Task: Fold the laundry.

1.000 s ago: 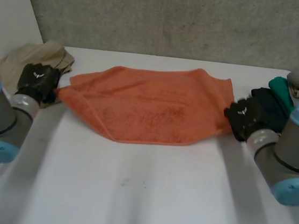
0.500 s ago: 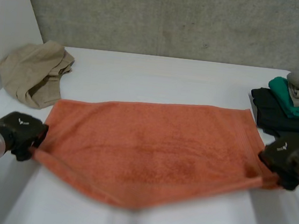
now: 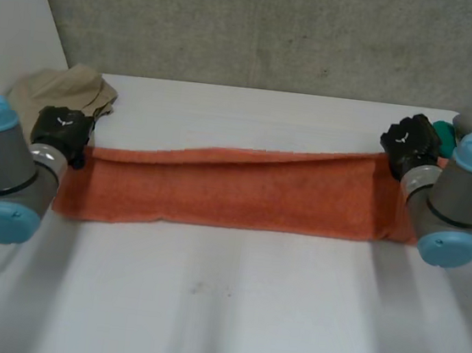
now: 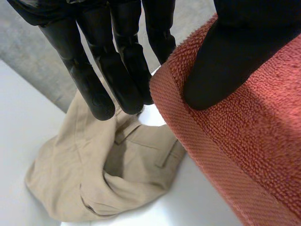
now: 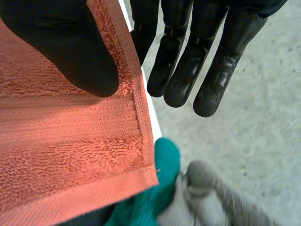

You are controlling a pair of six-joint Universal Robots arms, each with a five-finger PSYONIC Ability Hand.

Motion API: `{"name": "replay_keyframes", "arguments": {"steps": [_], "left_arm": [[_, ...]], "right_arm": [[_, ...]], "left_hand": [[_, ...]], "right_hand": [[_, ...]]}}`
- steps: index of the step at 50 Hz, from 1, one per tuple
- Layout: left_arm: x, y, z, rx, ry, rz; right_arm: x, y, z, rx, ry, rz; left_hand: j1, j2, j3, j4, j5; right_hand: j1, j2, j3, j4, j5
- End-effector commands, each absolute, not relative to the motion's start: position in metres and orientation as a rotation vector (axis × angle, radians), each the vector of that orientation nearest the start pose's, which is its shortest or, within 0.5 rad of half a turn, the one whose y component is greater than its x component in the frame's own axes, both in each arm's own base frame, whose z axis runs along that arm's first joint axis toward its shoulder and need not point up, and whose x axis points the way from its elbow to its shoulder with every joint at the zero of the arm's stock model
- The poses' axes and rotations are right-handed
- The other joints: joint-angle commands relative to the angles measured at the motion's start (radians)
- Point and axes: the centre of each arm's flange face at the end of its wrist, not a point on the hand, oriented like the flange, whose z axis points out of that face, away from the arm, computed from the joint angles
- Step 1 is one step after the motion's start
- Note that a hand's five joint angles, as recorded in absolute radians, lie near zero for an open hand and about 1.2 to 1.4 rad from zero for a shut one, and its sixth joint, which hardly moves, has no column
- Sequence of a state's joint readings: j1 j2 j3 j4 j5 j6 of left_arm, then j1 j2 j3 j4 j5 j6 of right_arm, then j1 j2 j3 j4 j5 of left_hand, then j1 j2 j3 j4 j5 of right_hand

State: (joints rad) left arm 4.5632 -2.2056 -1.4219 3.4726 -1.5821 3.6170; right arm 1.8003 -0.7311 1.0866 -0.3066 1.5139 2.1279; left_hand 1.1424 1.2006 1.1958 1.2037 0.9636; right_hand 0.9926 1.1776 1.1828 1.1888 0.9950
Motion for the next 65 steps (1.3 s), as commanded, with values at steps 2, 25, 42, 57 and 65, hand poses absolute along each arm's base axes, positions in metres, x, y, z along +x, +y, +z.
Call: {"name": "replay_keyframes", "arguments": {"steps": [2,25,42,57,65], "left_arm": [[-0.199,-0.412,0.139,0.648,2.081,-1.909],[-0.211,-0.360,0.182,0.715,2.048,-1.998],[-0.244,-0.381,0.128,1.051,2.108,-2.048],[-0.237,-0.461,0.130,0.897,1.801,-2.121],[-0.239,-0.448,0.140,0.898,1.816,-2.122]], "right_arm": [[0.256,-0.447,0.124,-1.667,2.023,-2.495],[0.207,-0.372,0.207,-0.982,2.286,-2.060],[0.201,-0.339,0.159,-1.029,2.409,-1.745],[0.201,-0.342,0.151,-1.023,2.384,-1.813],[0.199,-0.346,0.145,-1.012,2.408,-1.840]], "left_hand": [[0.211,0.152,0.157,0.149,0.215],[-0.968,-1.026,-1.021,-1.029,-0.964],[-0.926,-0.984,-0.979,-0.987,-0.922],[-0.703,-0.761,-0.756,-0.764,-0.699],[-0.852,-0.910,-0.906,-0.914,-0.848]], "right_hand": [[-0.337,-0.522,-0.527,-0.533,-0.514],[-0.818,-1.003,-1.008,-1.014,-0.995],[-0.818,-1.003,-1.008,-1.014,-0.995],[-0.818,-1.003,-1.008,-1.014,-0.995],[-0.755,-0.940,-0.945,-0.951,-0.932]]}}
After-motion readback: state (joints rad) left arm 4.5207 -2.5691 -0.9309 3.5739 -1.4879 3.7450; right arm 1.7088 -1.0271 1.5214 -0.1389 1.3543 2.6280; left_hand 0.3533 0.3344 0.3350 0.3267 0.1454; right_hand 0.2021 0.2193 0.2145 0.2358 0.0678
